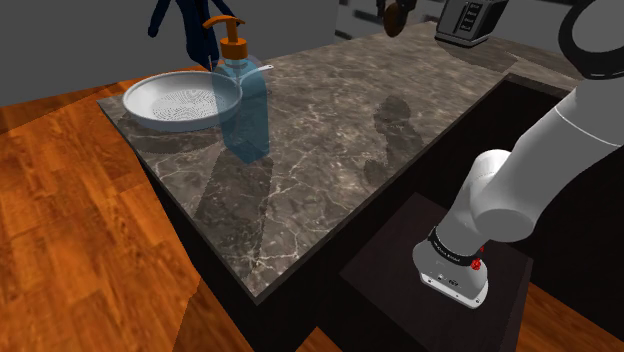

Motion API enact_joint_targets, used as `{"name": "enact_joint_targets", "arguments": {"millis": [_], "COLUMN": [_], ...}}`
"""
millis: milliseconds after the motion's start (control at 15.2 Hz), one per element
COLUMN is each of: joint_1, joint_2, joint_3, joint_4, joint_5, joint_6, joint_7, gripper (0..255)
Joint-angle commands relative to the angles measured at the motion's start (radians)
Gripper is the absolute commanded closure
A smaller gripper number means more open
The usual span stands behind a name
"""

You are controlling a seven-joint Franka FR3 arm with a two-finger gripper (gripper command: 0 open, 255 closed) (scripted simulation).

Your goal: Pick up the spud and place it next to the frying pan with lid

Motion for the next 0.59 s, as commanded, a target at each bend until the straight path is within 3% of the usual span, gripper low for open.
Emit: {"name": "enact_joint_targets", "arguments": {"millis": [0,528], "joint_1": [0.021,0.095], "joint_2": [-0.021,-0.055], "joint_3": [0.039,0.179], "joint_4": [-0.019,-0.049], "joint_5": [-0.007,0.006], "joint_6": [-0.020,-0.093], "joint_7": [0.057,0.261], "gripper": [255,255]}}
